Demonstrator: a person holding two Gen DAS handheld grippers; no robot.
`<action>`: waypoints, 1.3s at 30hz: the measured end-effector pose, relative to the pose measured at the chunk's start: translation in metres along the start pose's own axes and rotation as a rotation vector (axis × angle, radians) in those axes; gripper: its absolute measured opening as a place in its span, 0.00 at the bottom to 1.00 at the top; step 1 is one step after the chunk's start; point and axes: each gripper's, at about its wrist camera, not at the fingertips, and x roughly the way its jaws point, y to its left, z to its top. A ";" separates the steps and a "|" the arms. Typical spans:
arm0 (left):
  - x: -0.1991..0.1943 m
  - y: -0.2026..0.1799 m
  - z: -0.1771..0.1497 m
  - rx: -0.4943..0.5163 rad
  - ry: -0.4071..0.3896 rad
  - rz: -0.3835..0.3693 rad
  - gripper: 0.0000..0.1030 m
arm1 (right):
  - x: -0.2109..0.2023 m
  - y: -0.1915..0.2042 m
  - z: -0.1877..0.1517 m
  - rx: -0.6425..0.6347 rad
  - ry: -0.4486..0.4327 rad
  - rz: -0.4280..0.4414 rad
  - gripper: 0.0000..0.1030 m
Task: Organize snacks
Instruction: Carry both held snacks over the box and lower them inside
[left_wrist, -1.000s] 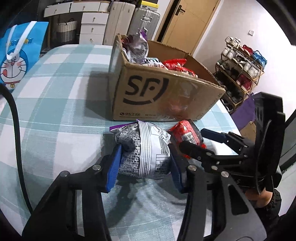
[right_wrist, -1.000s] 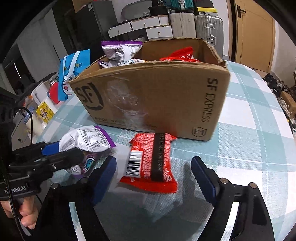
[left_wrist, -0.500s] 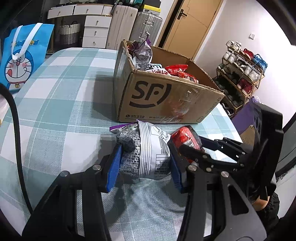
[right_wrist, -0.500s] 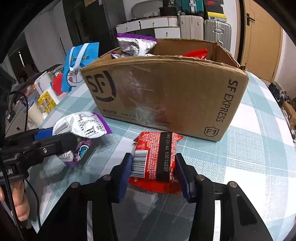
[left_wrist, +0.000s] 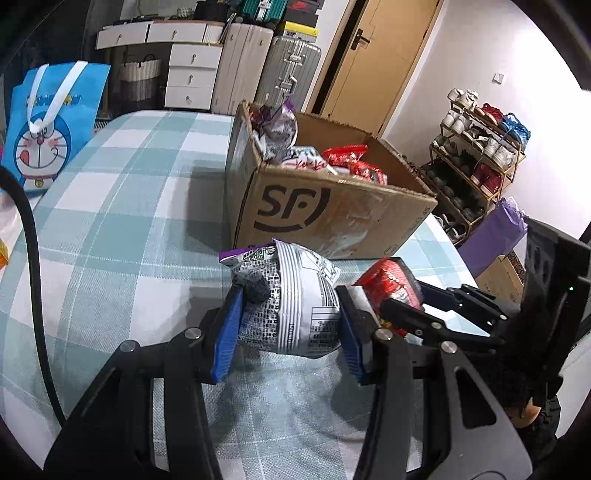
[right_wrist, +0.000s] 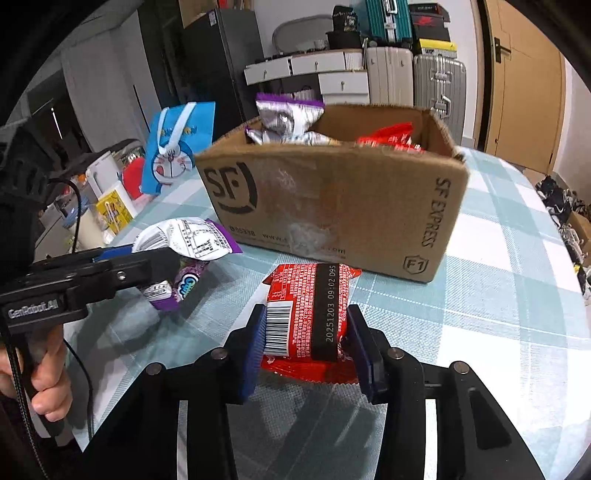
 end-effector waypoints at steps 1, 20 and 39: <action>-0.002 -0.001 0.001 0.003 -0.006 -0.001 0.44 | -0.005 0.000 0.001 0.000 -0.008 0.001 0.42; -0.057 -0.015 0.029 0.034 -0.141 -0.014 0.44 | -0.086 -0.017 0.022 0.032 -0.165 -0.008 0.42; -0.069 -0.033 0.072 0.078 -0.220 -0.019 0.44 | -0.103 -0.027 0.063 0.044 -0.242 -0.027 0.42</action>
